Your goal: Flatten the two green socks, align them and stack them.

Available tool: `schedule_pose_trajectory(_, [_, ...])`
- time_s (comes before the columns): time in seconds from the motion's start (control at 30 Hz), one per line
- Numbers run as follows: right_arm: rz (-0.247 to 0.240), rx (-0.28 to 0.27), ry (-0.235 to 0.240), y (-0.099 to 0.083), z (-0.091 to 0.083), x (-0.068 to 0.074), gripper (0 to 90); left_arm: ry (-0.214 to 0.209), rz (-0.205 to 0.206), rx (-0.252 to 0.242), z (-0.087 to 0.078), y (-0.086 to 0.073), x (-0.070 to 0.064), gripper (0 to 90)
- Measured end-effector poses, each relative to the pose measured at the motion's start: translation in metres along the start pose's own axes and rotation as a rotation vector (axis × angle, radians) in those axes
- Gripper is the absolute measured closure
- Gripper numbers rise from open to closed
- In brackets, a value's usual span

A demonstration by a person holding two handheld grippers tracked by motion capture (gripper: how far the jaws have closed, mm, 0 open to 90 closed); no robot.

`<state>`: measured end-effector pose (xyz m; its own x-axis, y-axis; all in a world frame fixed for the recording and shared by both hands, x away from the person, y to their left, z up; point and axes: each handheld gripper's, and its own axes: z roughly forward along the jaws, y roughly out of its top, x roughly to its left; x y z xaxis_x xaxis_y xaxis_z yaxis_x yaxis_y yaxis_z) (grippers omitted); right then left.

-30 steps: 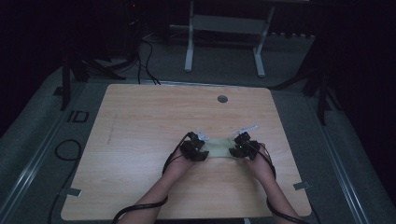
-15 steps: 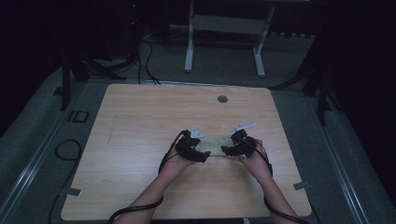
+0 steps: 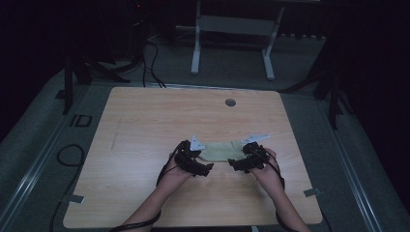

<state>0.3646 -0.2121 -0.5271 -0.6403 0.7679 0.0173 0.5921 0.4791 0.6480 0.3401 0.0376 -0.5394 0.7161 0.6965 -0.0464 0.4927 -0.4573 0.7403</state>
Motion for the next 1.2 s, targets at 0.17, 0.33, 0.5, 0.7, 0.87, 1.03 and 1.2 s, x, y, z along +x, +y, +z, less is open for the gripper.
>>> schedule_pose_trajectory(0.17, [-0.011, -0.013, -0.019, -0.003, -0.004, -0.001, 12.0, 0.038, 0.001, -0.002, -0.005, -0.007, 0.002, 7.9])
schedule_pose_trajectory(0.33, [-0.035, -0.041, -0.027, -0.009, -0.010, 0.004, 12.1, 0.054, 0.001, -0.013, -0.013, -0.017, 0.003, 6.4])
schedule_pose_trajectory(0.5, [-0.045, -0.046, -0.022, -0.020, -0.013, 0.008, 12.0, 0.058, -0.024, -0.030, -0.022, -0.029, 0.007, 6.4])
schedule_pose_trajectory(0.7, [-0.058, -0.045, -0.008, -0.036, -0.015, 0.011, 11.9, 0.066, -0.039, -0.019, -0.032, -0.043, 0.013, 6.4])
schedule_pose_trajectory(0.87, [-0.059, -0.068, -0.004, -0.049, -0.021, 0.011, 11.5, 0.078, -0.035, -0.026, -0.041, -0.053, 0.015, 6.4])
schedule_pose_trajectory(1.03, [-0.060, -0.085, 0.003, -0.062, -0.025, 0.010, 10.8, 0.081, -0.037, -0.025, -0.050, -0.065, 0.016, 6.4])
schedule_pose_trajectory(1.2, [-0.055, -0.105, -0.022, -0.075, -0.031, 0.008, 10.8, 0.103, -0.046, -0.009, -0.056, -0.075, 0.020, 5.9])
